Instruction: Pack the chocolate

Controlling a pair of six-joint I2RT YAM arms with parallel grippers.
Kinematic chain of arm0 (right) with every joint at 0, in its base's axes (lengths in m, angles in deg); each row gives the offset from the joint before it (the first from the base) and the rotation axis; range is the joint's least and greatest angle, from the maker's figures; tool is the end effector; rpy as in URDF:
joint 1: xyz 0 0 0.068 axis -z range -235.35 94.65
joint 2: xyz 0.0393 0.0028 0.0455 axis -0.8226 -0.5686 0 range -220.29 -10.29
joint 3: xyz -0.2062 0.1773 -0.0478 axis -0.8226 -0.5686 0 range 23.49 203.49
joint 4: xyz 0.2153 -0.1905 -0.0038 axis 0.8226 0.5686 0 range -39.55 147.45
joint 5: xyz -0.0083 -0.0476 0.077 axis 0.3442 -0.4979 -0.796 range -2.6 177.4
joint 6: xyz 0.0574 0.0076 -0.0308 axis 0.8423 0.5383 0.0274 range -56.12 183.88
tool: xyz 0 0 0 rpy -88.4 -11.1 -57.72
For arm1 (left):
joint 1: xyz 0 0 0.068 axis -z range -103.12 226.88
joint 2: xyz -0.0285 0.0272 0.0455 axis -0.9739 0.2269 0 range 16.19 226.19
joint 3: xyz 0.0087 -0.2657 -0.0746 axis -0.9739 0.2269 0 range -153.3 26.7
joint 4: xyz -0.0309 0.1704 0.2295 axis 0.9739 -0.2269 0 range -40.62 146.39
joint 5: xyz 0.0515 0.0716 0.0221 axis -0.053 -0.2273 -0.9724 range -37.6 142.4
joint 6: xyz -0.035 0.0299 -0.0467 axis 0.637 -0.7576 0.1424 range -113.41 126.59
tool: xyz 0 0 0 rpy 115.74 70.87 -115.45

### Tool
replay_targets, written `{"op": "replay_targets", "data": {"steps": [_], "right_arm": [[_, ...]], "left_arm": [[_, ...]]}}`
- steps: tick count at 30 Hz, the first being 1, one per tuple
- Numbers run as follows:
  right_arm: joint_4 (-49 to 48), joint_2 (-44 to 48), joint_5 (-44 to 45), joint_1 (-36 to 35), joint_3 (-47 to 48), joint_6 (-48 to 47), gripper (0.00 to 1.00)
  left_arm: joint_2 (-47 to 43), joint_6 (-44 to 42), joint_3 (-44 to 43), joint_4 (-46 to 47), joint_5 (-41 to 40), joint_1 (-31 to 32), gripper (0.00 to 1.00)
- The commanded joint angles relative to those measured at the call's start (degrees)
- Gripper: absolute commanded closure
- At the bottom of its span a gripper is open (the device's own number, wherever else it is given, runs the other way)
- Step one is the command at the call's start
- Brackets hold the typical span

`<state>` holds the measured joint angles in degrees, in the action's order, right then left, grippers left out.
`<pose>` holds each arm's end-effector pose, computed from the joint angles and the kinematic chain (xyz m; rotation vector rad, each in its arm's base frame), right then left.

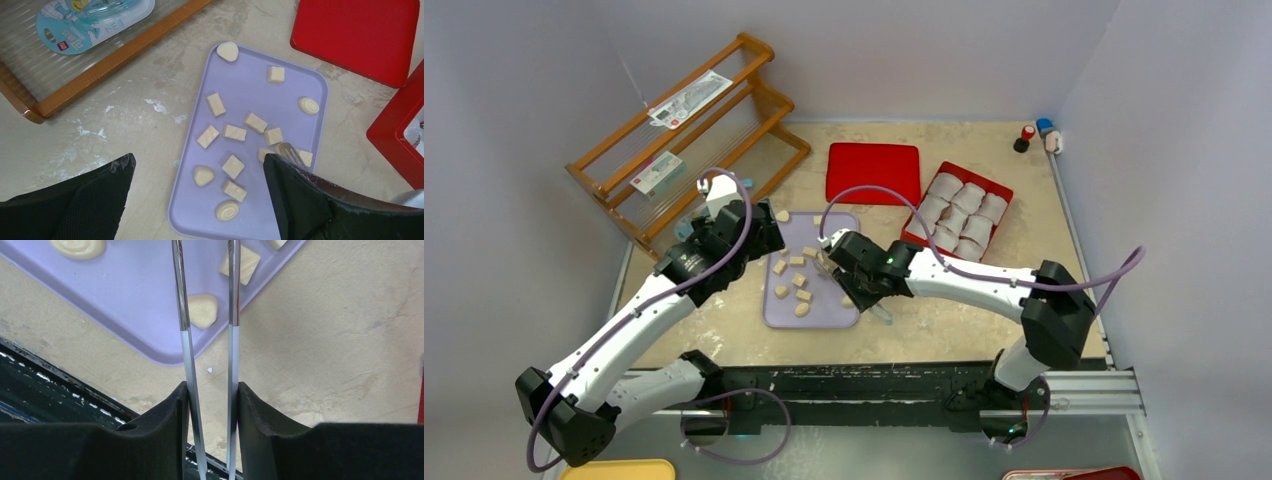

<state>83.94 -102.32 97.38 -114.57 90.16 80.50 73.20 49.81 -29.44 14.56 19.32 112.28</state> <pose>0.1950 0.3099 0.2114 -0.8842 2.4416 0.2659 0.2072 -0.1126 0.3141 -0.4276 2.1345 -0.1028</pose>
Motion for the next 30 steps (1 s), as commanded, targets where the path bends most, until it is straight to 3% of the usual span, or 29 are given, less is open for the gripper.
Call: {"op": "replay_targets", "data": {"steps": [1,13,14,19,20,30], "right_arm": [[-4.4,4.1,3.6,0.1,-1.3,0.8,1.00],[-2.4,5.6,2.6,0.1,-1.6,1.1,1.00],[-1.4,4.9,2.0,0.1,-1.0,0.8,0.98],[-1.4,3.0,0.1,0.1,-0.6,0.3,0.62],[-1.3,2.6,-0.1,0.1,-0.5,0.2,0.59],[-2.0,-1.4,-1.7,0.1,1.4,-0.9,0.50]], "left_arm": [[-1.5,-1.1,-1.9,-0.8,-1.3,0.2,0.01],[-1.4,-0.6,-1.6,-0.7,-0.4,0.3,0.01],[-1.4,-0.6,-1.6,-0.6,-0.3,0.2,0.01],[-1.5,-0.7,-1.6,-0.7,-0.3,0.2,0.01],[-1.4,-0.8,-1.6,-0.8,-0.4,0.3,0.01],[-1.5,-0.7,-1.2,-0.7,-0.8,0.2,0.01]]}}
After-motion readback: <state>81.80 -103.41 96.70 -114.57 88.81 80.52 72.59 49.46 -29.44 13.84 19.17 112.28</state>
